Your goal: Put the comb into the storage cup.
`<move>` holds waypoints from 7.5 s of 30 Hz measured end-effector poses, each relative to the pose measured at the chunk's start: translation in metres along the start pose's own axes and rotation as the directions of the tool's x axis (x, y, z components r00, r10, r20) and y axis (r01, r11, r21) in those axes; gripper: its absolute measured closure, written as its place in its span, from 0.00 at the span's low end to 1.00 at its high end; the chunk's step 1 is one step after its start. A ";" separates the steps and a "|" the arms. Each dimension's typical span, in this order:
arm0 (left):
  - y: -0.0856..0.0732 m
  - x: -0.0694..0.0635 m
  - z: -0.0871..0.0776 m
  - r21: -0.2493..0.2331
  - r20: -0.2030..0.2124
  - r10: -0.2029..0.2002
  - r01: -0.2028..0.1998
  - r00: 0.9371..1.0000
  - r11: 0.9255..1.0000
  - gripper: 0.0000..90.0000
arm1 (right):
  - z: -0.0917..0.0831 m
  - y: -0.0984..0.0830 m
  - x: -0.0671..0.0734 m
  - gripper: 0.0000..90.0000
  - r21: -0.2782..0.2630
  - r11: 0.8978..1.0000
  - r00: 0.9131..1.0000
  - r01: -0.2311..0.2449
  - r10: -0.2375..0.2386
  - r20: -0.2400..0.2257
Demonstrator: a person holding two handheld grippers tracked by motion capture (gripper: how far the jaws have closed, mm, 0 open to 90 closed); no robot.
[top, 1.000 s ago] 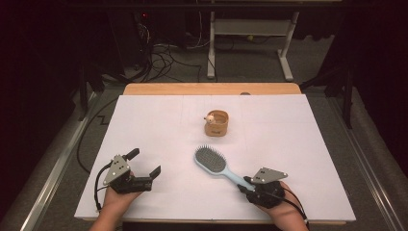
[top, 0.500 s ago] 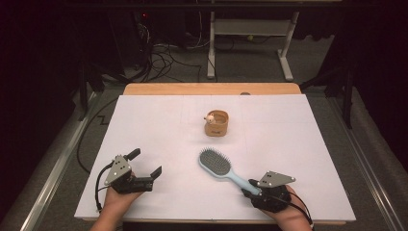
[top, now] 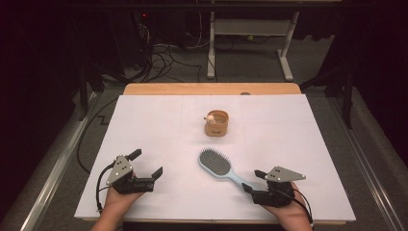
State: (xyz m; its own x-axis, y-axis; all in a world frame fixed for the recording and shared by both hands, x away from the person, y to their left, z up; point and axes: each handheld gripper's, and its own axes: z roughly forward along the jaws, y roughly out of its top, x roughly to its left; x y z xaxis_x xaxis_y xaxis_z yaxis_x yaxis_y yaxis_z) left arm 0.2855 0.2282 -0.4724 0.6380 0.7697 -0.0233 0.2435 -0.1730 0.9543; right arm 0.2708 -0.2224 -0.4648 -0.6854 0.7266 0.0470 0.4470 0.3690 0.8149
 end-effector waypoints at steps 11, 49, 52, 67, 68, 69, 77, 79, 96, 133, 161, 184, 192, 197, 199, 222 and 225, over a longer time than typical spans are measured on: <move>0.000 0.000 0.001 0.001 -0.002 -0.003 0.003 1.000 1.000 0.00 | 0.000 -0.001 -0.008 0.13 -0.024 0.998 0.997 -0.061 0.061 0.036; 0.000 -0.001 0.002 -0.007 0.031 -0.013 0.013 0.999 1.000 0.00 | 0.014 0.024 -0.004 0.00 -0.066 0.996 0.997 -0.060 0.063 0.044; 0.001 -0.002 0.002 -0.010 0.036 -0.014 0.014 0.999 1.000 0.00 | 0.017 0.027 -0.003 0.00 -0.053 0.997 0.998 -0.055 0.058 0.039; 0.002 -0.002 0.001 -0.015 0.048 -0.014 0.015 0.999 1.000 0.00 | 0.033 0.060 0.004 0.00 0.054 0.998 1.000 -0.013 0.012 0.004; 0.002 -0.002 0.001 -0.017 0.045 -0.016 0.017 0.999 1.000 0.00 | 0.036 0.063 0.006 0.00 0.074 0.997 1.000 0.001 -0.001 0.000; 0.002 -0.002 0.001 -0.018 0.044 -0.018 0.018 0.999 1.000 0.00 | 0.036 0.063 0.006 0.00 0.074 0.997 1.000 0.001 -0.001 0.000; 0.002 -0.001 0.000 -0.025 0.046 -0.018 0.019 0.999 1.000 0.00 | 0.053 0.073 0.013 0.00 0.167 0.985 0.999 0.043 -0.042 -0.015; 0.002 -0.002 0.000 -0.026 0.046 -0.018 0.019 0.999 0.999 0.00 | 0.059 0.075 0.014 0.00 0.202 0.978 0.998 0.055 -0.051 -0.027; 0.001 -0.002 0.001 -0.017 0.044 -0.011 0.012 0.999 1.000 0.00 | 0.081 0.084 0.022 0.00 0.292 0.952 0.995 0.088 -0.074 -0.059; 0.000 -0.003 0.003 -0.022 0.038 -0.010 0.011 0.999 1.000 0.00 | 0.116 0.101 0.034 0.00 0.387 0.911 0.989 0.145 -0.128 -0.068; 0.001 -0.002 0.001 -0.030 0.047 -0.012 0.014 0.999 0.999 0.00 | 0.136 0.107 0.032 0.01 0.479 0.865 0.988 0.149 -0.145 -0.046; 0.001 -0.001 0.000 -0.032 0.045 -0.009 0.011 0.999 0.999 0.00 | 0.136 0.108 0.027 0.16 0.490 0.856 0.986 0.167 -0.144 -0.083; 0.001 -0.002 0.001 -0.028 0.046 -0.012 0.014 0.999 1.000 0.00 | 0.135 0.108 0.029 0.20 0.486 0.855 0.983 0.181 -0.159 -0.087; 0.001 -0.002 0.001 -0.029 0.045 -0.013 0.015 0.999 0.999 0.00 | 0.135 0.108 0.030 0.21 0.487 0.853 0.982 0.187 -0.164 -0.089; 0.001 -0.002 0.001 -0.027 0.046 -0.014 0.015 0.999 1.000 0.00 | 0.135 0.108 0.030 0.21 0.488 0.852 0.982 0.188 -0.164 -0.092; 0.001 -0.001 0.002 -0.030 0.037 -0.032 0.033 0.999 0.999 0.00 | 0.141 0.114 0.031 0.21 0.547 0.813 0.980 0.198 -0.172 -0.098; 0.001 -0.001 0.001 -0.034 0.033 -0.030 0.031 0.999 0.999 0.00 | 0.141 0.114 0.031 0.21 0.547 0.813 0.980 0.198 -0.172 -0.098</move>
State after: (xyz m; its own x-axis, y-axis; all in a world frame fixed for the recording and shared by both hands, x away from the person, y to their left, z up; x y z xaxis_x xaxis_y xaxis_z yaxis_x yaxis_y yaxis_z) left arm 0.2861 0.2267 -0.4720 0.6543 0.7537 -0.0619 0.2381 -0.1277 0.9628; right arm 0.3817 -0.0754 -0.4518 -0.8052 0.5919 -0.0374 0.5428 0.7608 0.3557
